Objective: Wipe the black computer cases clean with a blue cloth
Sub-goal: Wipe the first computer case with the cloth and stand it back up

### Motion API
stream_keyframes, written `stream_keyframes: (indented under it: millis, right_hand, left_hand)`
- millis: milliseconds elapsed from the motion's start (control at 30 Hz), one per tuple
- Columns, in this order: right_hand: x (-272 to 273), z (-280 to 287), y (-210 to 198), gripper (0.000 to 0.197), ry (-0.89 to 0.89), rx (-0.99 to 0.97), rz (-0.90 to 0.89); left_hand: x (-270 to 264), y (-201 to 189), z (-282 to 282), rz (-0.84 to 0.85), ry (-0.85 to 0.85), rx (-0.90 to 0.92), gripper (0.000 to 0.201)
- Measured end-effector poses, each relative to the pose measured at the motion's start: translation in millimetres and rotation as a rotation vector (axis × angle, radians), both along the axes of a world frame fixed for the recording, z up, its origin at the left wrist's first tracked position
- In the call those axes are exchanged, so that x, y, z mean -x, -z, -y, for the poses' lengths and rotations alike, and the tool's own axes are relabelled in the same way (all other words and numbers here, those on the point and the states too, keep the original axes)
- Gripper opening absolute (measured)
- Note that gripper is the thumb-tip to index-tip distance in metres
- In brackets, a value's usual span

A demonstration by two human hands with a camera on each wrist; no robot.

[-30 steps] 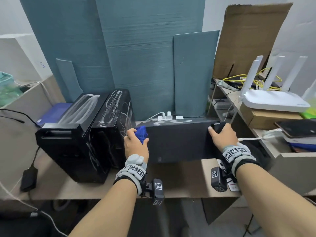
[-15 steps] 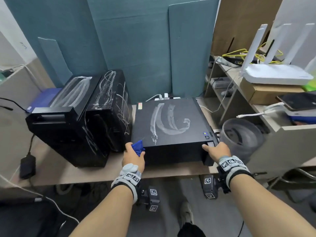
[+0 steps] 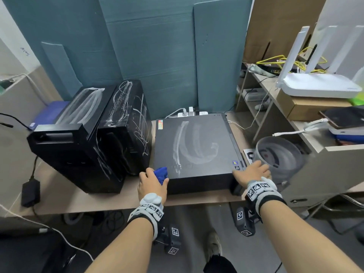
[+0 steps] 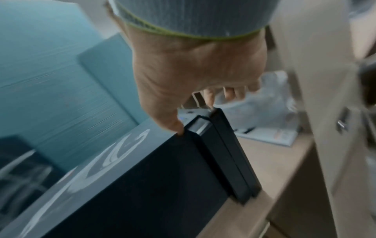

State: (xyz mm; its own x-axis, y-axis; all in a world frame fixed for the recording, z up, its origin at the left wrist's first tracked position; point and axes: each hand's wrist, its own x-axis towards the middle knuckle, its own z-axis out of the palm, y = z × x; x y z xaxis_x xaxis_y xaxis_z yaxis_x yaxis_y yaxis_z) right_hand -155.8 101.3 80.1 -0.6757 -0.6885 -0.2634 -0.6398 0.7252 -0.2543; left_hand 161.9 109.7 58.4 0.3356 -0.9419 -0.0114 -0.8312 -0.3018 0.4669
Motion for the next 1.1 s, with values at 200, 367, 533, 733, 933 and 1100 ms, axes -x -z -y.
stream_keyframes:
  millis: [200,367,533,733,933,1100]
  right_hand:
    - [-34,40,-37,0.052,-0.435,0.414,0.282]
    - [-91,57,-50,0.045,-0.581,0.258,0.94]
    - [-93,72,-43,0.04,-0.762,0.3,0.87]
    - [-74,114,-48,0.022,-0.856,0.166,0.734]
    - [-73,176,-54,0.024,-0.888,0.204,0.679]
    - [-74,221,-59,0.037,-0.799,0.345,0.73]
  left_hand:
    - [28,-33,17,-0.24,0.102,0.141,0.048]
    - [60,-57,34,-0.407,0.293,0.067,0.03]
    - [67,-66,56,-0.495,0.322,0.009,0.016]
    - [65,-71,96,-0.329,0.228,0.074,0.006]
    - [65,-96,145,-0.248,0.157,0.2,0.012]
    - [53,-119,180,-0.283,-0.047,0.399,0.035]
